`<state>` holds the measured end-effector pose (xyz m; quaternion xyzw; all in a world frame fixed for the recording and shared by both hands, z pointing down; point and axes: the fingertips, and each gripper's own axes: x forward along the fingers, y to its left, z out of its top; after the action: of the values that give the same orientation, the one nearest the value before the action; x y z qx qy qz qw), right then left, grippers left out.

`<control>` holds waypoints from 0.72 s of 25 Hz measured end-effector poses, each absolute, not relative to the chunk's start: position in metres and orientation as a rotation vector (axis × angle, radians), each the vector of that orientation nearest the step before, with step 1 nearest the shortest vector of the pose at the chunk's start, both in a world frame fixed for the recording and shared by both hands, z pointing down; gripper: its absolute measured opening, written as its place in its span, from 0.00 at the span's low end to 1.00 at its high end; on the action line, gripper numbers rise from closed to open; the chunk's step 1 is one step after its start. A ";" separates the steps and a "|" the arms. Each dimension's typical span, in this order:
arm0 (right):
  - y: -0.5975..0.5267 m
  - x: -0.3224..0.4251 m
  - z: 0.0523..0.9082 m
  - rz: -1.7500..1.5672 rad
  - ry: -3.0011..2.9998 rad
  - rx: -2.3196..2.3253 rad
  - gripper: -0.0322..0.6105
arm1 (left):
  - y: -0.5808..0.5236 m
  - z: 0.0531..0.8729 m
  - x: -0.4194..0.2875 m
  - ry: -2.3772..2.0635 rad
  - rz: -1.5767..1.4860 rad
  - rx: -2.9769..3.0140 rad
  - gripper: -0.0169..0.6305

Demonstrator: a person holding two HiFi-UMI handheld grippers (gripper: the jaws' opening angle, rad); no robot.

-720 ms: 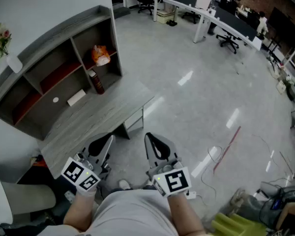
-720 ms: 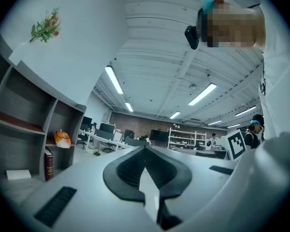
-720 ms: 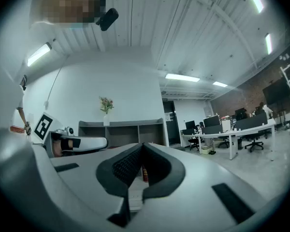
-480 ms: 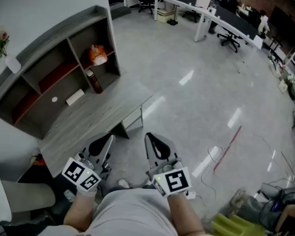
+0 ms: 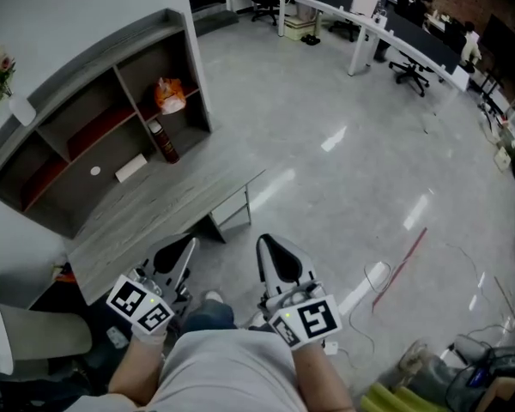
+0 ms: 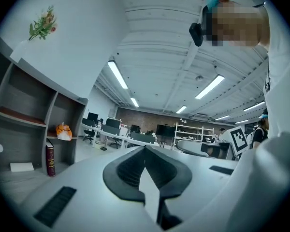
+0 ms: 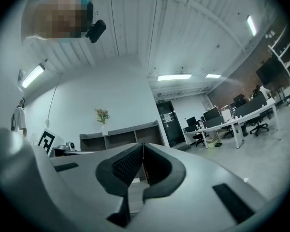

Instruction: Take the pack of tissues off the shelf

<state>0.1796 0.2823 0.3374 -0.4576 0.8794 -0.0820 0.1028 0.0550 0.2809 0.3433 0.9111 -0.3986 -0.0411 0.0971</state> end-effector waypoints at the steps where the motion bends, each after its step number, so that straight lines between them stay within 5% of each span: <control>1: 0.279 0.178 0.339 -0.243 2.606 -1.347 0.08 | 0.276 0.346 0.053 -1.192 -0.119 2.686 0.05; 18: 0.109 0.126 0.366 -0.266 2.734 -1.368 0.08 | 0.094 0.372 0.002 -1.218 -0.130 2.640 0.05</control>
<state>0.1261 0.1091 0.3659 -0.4456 0.8903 -0.0867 0.0366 0.0021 0.0936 0.3716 0.9011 -0.4156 -0.0444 0.1157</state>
